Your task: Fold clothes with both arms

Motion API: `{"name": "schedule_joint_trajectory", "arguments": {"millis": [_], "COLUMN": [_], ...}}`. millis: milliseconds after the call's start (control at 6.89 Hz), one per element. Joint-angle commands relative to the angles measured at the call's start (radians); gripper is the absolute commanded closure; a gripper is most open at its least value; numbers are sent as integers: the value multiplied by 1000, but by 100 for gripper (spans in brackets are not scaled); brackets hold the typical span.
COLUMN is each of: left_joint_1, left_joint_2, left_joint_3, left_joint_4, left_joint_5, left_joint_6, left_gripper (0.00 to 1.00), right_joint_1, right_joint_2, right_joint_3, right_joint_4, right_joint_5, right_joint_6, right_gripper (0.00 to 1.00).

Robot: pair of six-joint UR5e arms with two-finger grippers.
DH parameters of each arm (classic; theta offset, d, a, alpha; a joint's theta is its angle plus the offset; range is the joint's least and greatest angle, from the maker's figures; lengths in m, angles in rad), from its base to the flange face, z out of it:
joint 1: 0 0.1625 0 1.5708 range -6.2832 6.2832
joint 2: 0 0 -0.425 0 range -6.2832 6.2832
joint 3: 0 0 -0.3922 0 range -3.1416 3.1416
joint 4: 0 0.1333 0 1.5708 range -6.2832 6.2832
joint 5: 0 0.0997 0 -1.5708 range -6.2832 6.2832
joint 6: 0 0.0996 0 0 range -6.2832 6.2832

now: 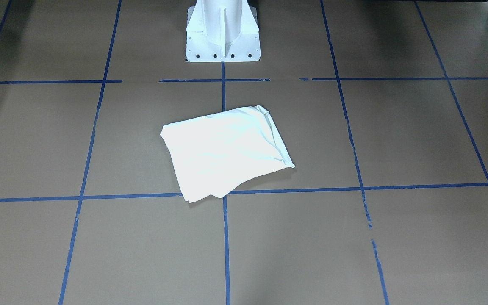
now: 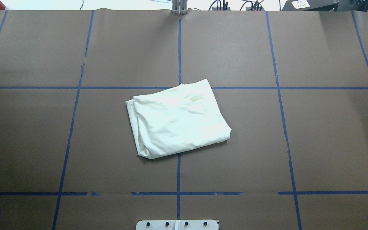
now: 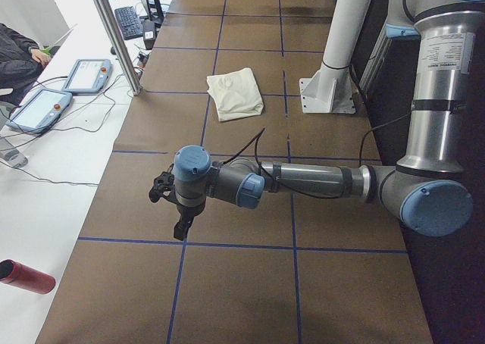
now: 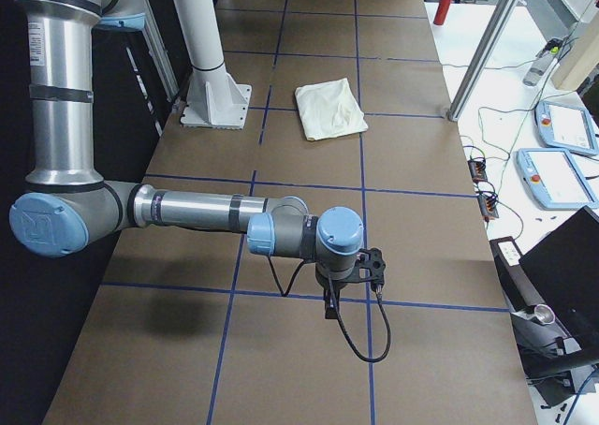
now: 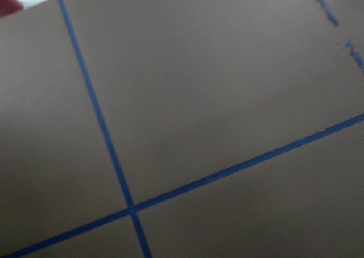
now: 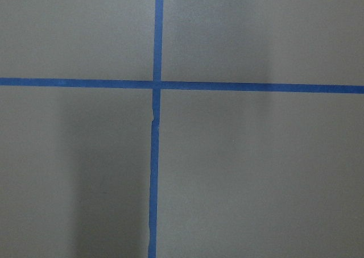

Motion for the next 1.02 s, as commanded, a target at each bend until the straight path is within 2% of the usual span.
{"name": "schedule_joint_trajectory", "arguments": {"millis": [0, 870], "left_joint_1": [-28, -22], "left_joint_2": [-24, -23], "left_joint_3": [1, -25], "left_joint_4": [100, 98], "left_joint_5": [-4, 7], "left_joint_6": [39, 37], "left_gripper": [0, 0], "right_joint_1": [1, -5], "right_joint_2": [4, -1], "right_joint_3": [3, 0], "right_joint_4": [-2, 6], "right_joint_5": [-25, -26], "right_joint_6": [6, 9], "right_gripper": [0, 0]}}
